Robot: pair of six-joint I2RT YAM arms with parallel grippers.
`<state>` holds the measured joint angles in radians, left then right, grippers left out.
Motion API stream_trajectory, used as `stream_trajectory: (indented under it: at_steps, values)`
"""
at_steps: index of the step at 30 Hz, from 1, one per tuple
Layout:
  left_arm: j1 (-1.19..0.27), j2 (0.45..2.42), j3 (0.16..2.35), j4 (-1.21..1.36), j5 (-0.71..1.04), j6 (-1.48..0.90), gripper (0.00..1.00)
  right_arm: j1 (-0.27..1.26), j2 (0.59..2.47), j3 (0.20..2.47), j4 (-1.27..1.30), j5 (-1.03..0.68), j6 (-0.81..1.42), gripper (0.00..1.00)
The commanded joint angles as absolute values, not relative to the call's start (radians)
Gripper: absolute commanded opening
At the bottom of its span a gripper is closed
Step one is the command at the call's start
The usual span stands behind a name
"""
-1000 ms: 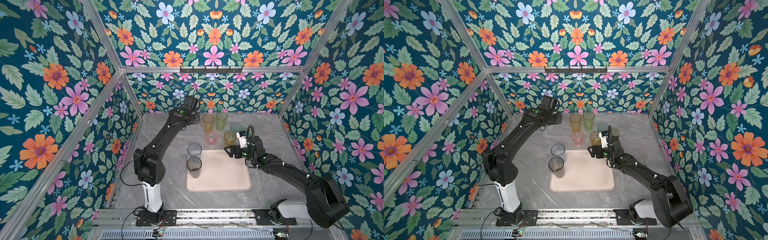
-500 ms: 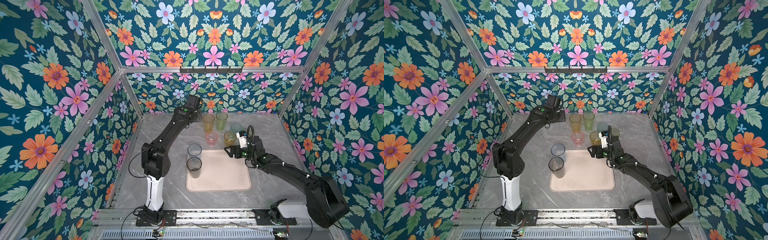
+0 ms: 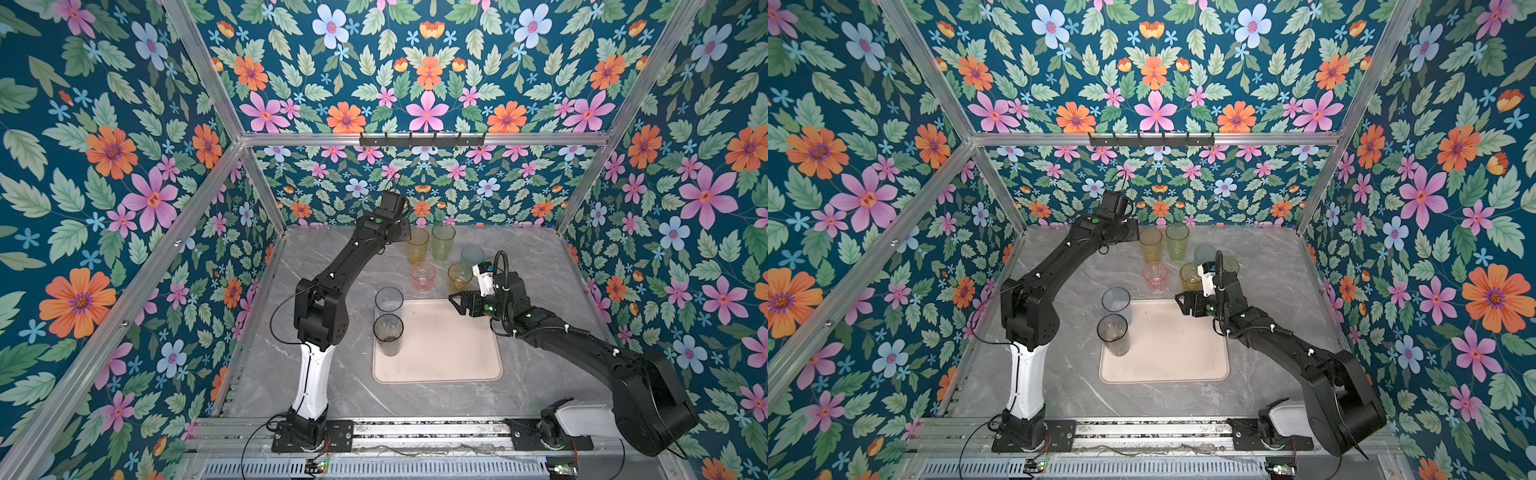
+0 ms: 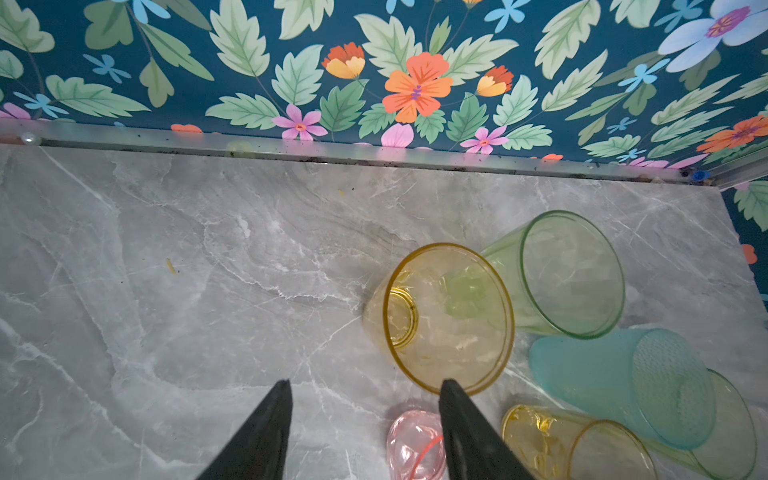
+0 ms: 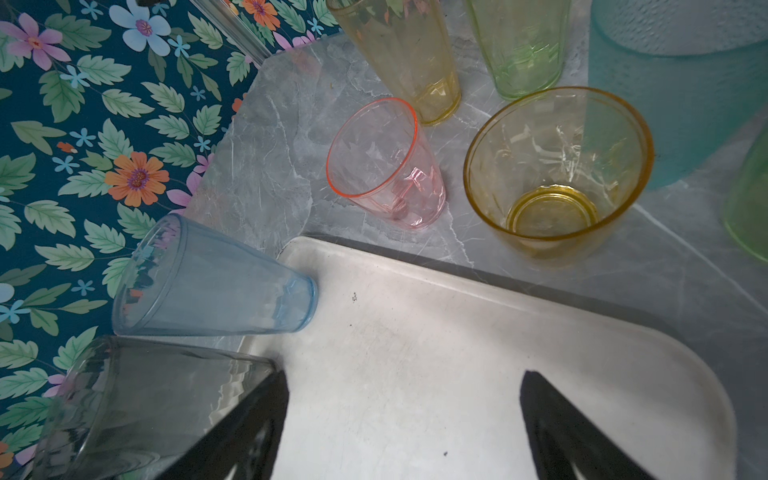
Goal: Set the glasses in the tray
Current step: 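Move the left gripper over the yellow glass farthest from the robot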
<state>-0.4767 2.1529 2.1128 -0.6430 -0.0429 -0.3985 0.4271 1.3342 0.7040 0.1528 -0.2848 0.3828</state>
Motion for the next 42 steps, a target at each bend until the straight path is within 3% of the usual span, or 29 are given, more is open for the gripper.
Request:
stream_trajectory:
  at_steps: [1,29,42]
  values:
    - [-0.476,2.171,2.143,-0.631,-0.065,-0.418,0.59,0.428,1.335,0.708,0.154,-0.285,0.377,0.89]
    - [-0.479,2.353,2.284,-0.628,-0.044,-0.431,0.58,0.429,1.35,0.717,0.151,-0.288,0.377,0.89]
    - [-0.479,2.402,2.309,-0.635,-0.024,-0.44,0.5,0.429,1.348,0.716,0.148,-0.284,0.379,0.89]
